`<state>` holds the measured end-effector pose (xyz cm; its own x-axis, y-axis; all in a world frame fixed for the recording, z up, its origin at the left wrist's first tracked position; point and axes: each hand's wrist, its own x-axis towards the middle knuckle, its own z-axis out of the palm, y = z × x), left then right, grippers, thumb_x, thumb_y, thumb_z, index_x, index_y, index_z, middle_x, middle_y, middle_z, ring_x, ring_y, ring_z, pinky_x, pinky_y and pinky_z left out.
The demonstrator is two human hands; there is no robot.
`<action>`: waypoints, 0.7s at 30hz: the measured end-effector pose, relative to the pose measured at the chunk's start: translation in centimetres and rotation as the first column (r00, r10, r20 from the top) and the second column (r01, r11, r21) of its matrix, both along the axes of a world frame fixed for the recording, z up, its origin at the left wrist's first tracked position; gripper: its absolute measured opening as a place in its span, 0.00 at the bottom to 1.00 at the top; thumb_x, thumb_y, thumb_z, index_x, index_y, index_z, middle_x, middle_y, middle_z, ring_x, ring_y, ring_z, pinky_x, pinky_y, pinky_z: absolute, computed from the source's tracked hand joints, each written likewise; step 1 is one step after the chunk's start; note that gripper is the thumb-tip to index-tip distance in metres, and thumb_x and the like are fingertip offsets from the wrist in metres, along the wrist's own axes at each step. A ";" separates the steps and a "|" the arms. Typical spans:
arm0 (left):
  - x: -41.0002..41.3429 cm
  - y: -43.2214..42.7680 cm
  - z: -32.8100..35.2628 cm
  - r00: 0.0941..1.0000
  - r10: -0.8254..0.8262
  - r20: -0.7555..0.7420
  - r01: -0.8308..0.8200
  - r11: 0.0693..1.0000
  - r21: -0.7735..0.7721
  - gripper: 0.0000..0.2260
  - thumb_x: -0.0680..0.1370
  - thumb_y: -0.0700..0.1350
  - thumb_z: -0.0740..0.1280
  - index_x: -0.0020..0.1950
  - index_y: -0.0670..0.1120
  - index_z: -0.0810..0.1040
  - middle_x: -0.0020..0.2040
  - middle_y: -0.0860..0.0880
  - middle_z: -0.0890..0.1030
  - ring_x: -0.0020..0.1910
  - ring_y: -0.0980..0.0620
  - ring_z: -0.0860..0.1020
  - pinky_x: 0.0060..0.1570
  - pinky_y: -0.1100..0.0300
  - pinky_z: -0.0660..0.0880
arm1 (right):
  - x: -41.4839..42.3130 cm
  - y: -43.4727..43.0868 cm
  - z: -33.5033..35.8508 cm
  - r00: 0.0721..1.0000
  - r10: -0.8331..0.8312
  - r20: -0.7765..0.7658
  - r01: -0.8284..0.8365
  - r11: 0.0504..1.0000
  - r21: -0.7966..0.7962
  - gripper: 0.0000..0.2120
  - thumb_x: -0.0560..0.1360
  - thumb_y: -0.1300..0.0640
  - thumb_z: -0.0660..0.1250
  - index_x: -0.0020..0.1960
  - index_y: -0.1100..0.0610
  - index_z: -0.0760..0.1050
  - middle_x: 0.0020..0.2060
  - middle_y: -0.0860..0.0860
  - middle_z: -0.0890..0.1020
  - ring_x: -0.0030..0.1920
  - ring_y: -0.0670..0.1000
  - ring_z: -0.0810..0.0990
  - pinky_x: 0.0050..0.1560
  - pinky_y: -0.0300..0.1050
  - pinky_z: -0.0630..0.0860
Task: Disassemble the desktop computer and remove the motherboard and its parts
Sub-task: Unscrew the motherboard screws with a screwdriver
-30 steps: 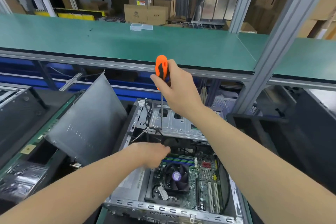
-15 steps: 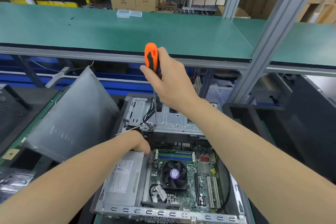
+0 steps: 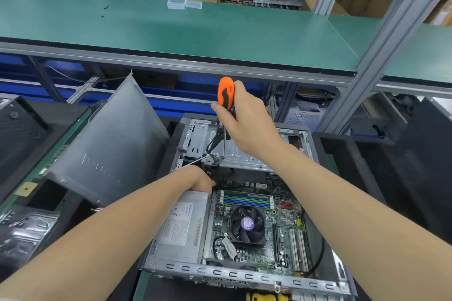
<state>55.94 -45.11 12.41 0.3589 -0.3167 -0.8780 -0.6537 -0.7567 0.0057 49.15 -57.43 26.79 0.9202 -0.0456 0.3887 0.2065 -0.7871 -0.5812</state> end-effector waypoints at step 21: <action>-0.9 -0.4 0.3 0.988 -0.103 0.119 0.105 0.994 -0.013 0.30 0.85 0.40 0.56 0.85 0.50 0.48 0.84 0.43 0.55 0.80 0.40 0.61 0.72 0.49 0.66 | -0.6 0.4 -1.0 0.998 -0.049 0.039 0.049 0.999 -0.002 0.13 0.83 0.47 0.64 0.49 0.52 0.63 0.36 0.46 0.71 0.33 0.46 0.70 0.33 0.40 0.63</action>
